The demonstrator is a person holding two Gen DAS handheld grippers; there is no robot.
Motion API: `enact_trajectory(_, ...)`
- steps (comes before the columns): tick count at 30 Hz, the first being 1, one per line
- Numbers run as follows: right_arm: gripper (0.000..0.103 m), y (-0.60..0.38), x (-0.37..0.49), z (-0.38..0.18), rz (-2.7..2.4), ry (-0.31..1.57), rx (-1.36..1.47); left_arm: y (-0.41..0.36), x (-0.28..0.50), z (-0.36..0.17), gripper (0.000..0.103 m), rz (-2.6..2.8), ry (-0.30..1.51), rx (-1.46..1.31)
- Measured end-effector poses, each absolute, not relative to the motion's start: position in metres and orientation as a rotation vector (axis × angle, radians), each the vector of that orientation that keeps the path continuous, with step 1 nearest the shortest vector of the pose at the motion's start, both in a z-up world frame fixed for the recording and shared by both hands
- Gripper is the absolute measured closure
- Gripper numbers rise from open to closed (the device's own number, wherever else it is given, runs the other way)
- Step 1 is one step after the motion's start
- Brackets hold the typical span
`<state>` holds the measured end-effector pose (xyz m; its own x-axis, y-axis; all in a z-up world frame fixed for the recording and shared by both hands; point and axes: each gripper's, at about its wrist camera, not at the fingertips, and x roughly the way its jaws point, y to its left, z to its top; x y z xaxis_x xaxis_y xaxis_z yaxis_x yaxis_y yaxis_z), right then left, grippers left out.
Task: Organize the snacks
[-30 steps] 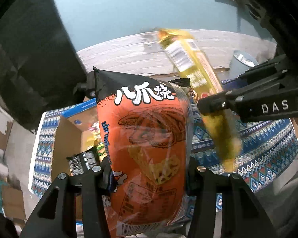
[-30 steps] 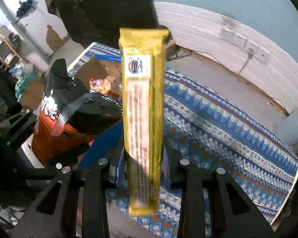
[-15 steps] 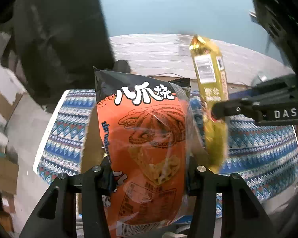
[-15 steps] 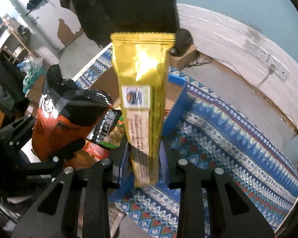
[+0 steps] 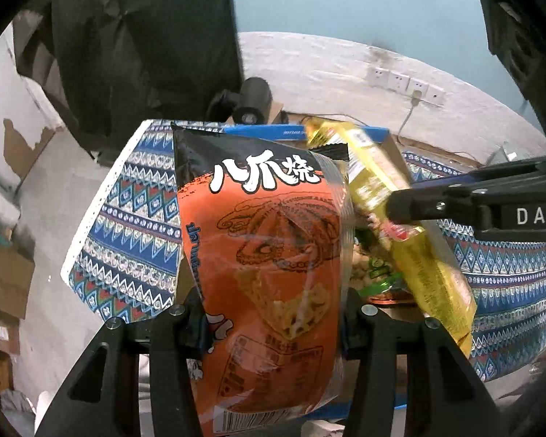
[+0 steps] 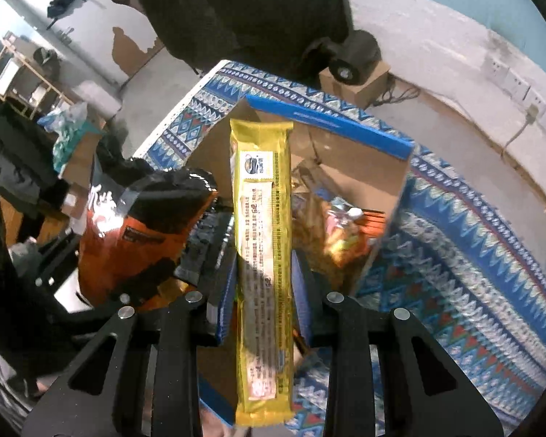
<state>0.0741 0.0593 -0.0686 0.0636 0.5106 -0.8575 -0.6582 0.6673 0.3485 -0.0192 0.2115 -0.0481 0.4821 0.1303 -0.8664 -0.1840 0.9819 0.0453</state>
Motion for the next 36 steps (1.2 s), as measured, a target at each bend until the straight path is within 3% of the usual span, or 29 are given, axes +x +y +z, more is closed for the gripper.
enact_trajectory(6,0.075,0.073,0.074,-0.069,0.913,1.223,-0.105,0.218,-0.019,-0.051,0.045,0.230,1.075,-0.069)
enact_trajectory(9,0.074,0.072,0.071,-0.066,0.905,1.206,-0.115,0.219,-0.022,-0.048,0.033,0.243,1.072,-0.068)
enact_trajectory(13,0.056,0.068,0.064,-0.059,0.885,1.171,-0.149,0.217,-0.027,-0.038,0.023,0.266,1.037,-0.038)
enact_trajectory(17,0.043,0.059,0.057,-0.054,0.866,1.140,-0.178,0.214,-0.032,-0.028,0.022,0.266,1.016,-0.033)
enact_trajectory(36,0.028,0.004,0.022,-0.015,0.817,0.995,-0.195,0.178,-0.054,0.006,0.009,0.201,0.952,0.042)
